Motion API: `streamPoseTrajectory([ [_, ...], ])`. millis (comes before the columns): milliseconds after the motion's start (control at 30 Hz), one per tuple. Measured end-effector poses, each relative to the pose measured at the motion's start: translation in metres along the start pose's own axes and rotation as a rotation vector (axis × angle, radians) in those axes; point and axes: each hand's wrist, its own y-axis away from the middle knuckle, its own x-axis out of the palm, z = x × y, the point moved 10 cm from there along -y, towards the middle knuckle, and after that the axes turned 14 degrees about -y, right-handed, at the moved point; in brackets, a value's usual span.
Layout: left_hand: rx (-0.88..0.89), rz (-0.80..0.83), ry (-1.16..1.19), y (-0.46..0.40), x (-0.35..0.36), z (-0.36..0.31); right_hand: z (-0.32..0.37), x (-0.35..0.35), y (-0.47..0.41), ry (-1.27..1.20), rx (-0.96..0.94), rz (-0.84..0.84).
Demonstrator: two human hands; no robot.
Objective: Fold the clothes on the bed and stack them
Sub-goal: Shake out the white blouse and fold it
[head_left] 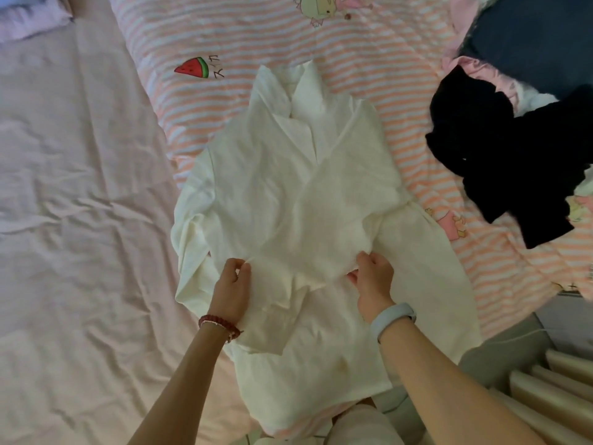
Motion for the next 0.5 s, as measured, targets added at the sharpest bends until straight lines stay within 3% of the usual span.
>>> streamPoseTrajectory([
  [100,-0.053,-0.07,-0.034,0.002,-0.008,0.011,-0.01,-0.012,0.003,0.092,0.03,0.008],
  [267,0.095,0.159,-0.264,0.006,0.003,0.007,-0.033,-0.016,0.007,-0.047,0.184,0.106],
  [400,0.161,0.267,-0.125,0.014,0.007,0.005,-0.041,0.0,0.017,0.017,0.202,0.178],
  [500,0.131,0.144,-0.274,0.013,-0.003,0.016,-0.036,-0.003,0.022,0.141,0.086,0.141],
])
